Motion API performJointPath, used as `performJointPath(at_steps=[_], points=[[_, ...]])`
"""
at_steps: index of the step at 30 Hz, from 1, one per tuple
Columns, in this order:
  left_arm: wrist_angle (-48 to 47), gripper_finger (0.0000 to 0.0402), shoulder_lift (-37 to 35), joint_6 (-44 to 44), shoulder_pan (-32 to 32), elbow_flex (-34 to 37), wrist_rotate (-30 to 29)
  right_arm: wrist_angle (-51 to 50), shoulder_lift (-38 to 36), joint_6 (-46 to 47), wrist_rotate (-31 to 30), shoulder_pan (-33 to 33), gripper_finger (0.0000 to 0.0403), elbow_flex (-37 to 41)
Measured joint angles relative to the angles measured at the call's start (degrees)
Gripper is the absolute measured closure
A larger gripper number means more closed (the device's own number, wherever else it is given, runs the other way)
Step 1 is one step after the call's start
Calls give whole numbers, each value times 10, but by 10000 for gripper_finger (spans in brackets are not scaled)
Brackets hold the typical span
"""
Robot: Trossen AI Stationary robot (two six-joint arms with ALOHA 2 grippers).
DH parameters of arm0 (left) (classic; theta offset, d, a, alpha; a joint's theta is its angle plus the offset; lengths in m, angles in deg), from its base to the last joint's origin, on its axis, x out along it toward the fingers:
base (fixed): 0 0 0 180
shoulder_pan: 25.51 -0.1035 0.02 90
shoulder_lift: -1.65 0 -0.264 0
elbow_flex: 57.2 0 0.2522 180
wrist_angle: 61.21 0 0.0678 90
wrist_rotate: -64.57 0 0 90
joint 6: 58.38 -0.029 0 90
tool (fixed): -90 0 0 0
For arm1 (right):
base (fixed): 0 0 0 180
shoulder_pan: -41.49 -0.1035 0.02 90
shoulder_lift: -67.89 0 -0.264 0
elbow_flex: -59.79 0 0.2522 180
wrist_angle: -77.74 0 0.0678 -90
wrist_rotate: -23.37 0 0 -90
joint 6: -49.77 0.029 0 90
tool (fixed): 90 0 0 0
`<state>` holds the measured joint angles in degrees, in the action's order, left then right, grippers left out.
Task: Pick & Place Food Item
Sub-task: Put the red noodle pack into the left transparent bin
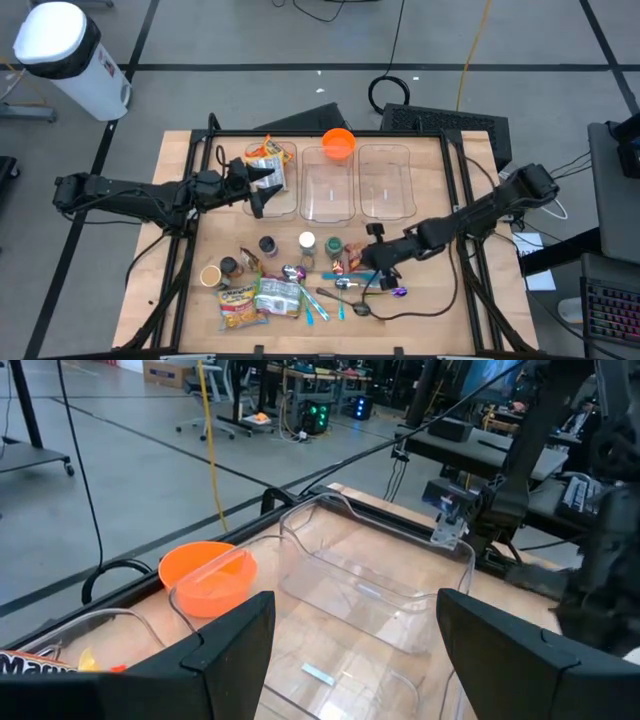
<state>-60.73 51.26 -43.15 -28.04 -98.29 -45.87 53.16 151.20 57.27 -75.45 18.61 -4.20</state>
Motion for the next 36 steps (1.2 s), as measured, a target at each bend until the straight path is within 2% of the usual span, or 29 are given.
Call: performJointPath(at_steps=[5,8,11,16,20,25,28,33,36], points=[[0,119,0,0,0,0,0,-7,-52,9,-4,-36,401,0],[5,119,0,0,0,0,-1,3,-82,-12,-31,-64,402,0],[26,119,0,3,0,0,-4,39,-105,-55,-34,-85,402,0],[118,119,27,19,2,0,8,128,-118,-146,-30,-105,402,0],[216,119,80,8,10,0,69,169,-118,-192,-24,-106,402,0],[399,119,169,-31,22,0,157,220,-118,-224,55,-93,402,0],[471,119,223,-46,34,-3,209,258,-118,-243,78,-90,403,0],[494,119,275,-112,59,-48,352,307,-118,-272,81,-90,403,0],[464,119,305,-179,87,-79,388,334,-118,-287,76,-90,403,0]])
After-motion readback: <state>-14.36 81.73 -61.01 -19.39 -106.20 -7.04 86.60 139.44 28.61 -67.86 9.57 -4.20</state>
